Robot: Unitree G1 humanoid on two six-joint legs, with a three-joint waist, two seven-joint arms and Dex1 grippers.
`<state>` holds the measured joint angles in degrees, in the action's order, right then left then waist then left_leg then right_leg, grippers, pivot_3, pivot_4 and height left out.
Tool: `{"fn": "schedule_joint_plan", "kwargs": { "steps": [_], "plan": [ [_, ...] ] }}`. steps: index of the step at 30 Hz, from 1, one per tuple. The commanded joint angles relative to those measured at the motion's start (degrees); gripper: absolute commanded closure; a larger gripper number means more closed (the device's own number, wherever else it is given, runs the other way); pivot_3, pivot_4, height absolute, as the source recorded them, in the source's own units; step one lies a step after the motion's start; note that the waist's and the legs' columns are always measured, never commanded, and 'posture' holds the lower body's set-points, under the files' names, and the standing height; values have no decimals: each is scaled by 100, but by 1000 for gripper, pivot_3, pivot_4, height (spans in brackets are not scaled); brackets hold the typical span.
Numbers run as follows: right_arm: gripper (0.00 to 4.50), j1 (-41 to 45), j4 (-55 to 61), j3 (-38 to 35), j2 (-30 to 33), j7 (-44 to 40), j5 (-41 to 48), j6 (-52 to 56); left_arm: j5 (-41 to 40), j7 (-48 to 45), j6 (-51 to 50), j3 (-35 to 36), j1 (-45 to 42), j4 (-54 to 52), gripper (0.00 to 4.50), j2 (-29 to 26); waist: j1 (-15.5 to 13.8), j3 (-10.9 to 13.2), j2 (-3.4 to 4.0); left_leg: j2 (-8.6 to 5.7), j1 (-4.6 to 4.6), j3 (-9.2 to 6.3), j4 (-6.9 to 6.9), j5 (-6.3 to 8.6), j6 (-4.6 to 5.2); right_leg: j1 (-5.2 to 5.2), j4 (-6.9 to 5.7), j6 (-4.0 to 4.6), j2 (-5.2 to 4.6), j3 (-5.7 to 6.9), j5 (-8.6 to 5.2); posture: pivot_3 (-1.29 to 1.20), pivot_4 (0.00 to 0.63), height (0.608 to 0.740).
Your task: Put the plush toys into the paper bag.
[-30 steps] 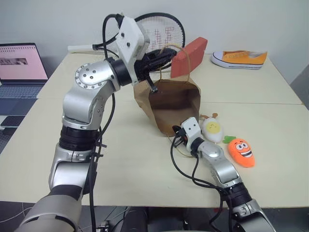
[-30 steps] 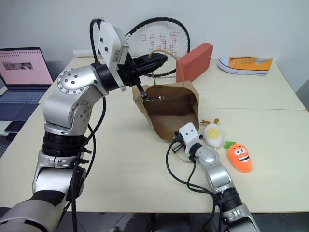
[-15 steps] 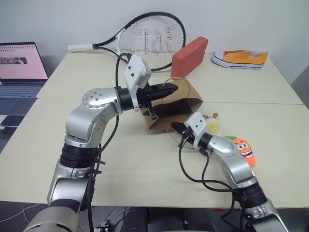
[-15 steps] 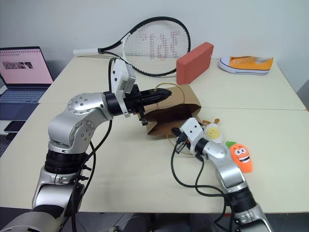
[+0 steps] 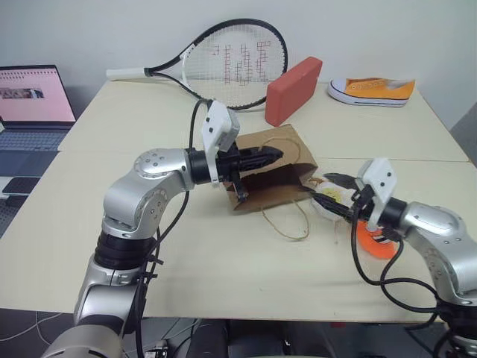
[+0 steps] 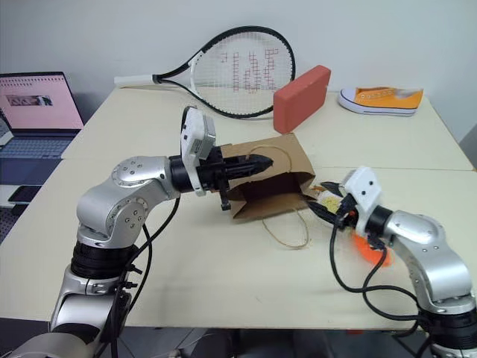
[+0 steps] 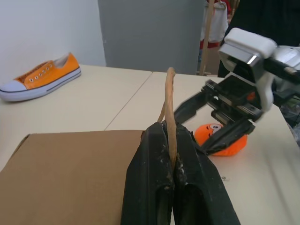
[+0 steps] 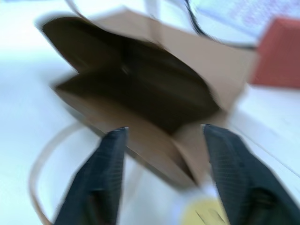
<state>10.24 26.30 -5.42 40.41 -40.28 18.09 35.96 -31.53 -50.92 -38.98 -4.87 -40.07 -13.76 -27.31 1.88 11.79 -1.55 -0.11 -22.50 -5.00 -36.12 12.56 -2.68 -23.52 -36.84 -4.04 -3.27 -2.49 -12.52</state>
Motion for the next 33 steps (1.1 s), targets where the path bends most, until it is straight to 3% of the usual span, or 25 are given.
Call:
{"fn": "schedule_joint_plan", "kwargs": {
  "steps": [1, 10, 11, 14, 21, 23, 31, 33],
  "plan": [
    [655, -137, 48, 79, 167, 113, -165, 225, -34, -77, 56, -43, 29, -254, 4500, -58, 2, 0, 0, 0, 0, 0, 0, 0, 0, 0, 0, 1, 0, -1, -1, 0, 150, 740],
    [655, -27, -264, 414, -118, 703, -388, 873, -60, 24, 52, 6, 36, -259, 4500, -54, 0, 1, -1, -2, -5, 0, -2, 0, 0, 0, 2, 0, 0, -4, 0, 0, 150, 740],
    [818, -6, -298, 453, -140, 742, -426, 884, -64, 30, 50, 11, 41, -266, 4500, -61, 0, 1, -1, -2, -5, 0, -2, 0, 0, 0, 2, 0, 0, -4, 0, 0, 150, 740],
    [1503, 54, -380, 627, -110, 796, -603, 776, -70, 55, 43, 32, 59, -288, 4500, -76, 0, 0, -1, -2, -4, -2, -1, 0, 0, -1, 2, 0, 0, -3, 0, 0, 150, 740],
    [4020, 231, -526, 636, 29, 803, -970, 364, -53, 80, 42, 62, 103, -299, 4500, -104, 2, 0, -1, -2, -4, 0, -2, 0, 0, 0, 2, -1, 1, -3, 0, 0, 150, 740],
    [4481, 280, -525, 472, 139, 709, -928, 342, -58, 86, 37, 80, 104, -287, 4500, -107, 0, 1, -1, -2, -4, -1, -2, 0, 0, 0, 2, -1, 1, -3, 0, 0, 150, 740],
    [4481, 251, -168, -511, 1316, -526, -111, 606, -44, 64, 57, 87, 119, -187, 4500, -88, -3, 1, -1, -4, -9, -3, -2, 0, 0, -1, 4, -1, 0, -2, 0, 0, 150, 740],
    [4481, 125, 134, -874, 1748, -1155, 417, 867, -50, 77, 59, 72, 87, -157, 4500, -36, -4, 2, 1, -2, -9, -3, -2, 0, 0, -1, 3, -1, 1, -2, 0, 0, 150, 740]
  ]
}}
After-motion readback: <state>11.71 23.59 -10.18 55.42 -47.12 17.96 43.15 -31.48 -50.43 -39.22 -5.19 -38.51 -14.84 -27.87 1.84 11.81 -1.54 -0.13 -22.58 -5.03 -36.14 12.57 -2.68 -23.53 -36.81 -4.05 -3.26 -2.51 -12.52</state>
